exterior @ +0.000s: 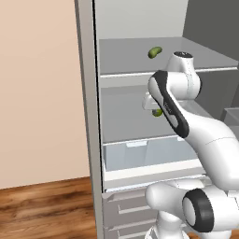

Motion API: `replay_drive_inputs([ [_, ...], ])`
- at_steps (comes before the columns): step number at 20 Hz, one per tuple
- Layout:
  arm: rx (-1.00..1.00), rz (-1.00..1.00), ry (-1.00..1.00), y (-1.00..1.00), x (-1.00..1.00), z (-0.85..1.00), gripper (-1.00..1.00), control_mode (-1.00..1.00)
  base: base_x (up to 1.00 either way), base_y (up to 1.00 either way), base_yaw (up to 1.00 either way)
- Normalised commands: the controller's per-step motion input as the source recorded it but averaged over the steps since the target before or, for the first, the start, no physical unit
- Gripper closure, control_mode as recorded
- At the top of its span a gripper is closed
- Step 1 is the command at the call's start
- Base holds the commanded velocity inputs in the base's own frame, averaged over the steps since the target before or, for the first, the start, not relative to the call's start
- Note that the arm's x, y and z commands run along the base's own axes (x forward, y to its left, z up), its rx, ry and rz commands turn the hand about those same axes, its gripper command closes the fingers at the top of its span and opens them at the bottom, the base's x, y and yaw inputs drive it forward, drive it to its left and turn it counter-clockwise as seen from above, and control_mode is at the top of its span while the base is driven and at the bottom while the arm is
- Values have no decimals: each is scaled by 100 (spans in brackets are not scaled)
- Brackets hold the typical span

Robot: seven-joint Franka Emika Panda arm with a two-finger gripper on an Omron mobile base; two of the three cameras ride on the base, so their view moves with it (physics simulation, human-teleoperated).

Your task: Place the cold items (cucumber and lime) from the fridge in one tupperware on the dining counter. Place the warm items (hot dog and kebab skewer) in the stove area in another tupperware.

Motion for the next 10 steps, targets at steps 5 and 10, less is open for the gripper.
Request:
replay_drive_inputs([
  [5, 0, -3, -7, -4, 0, -2, -100, -100, 0, 0, 0],
  [10, 0, -21, -39, -49, 0, -26, -100, -100, 0, 0, 0],
])
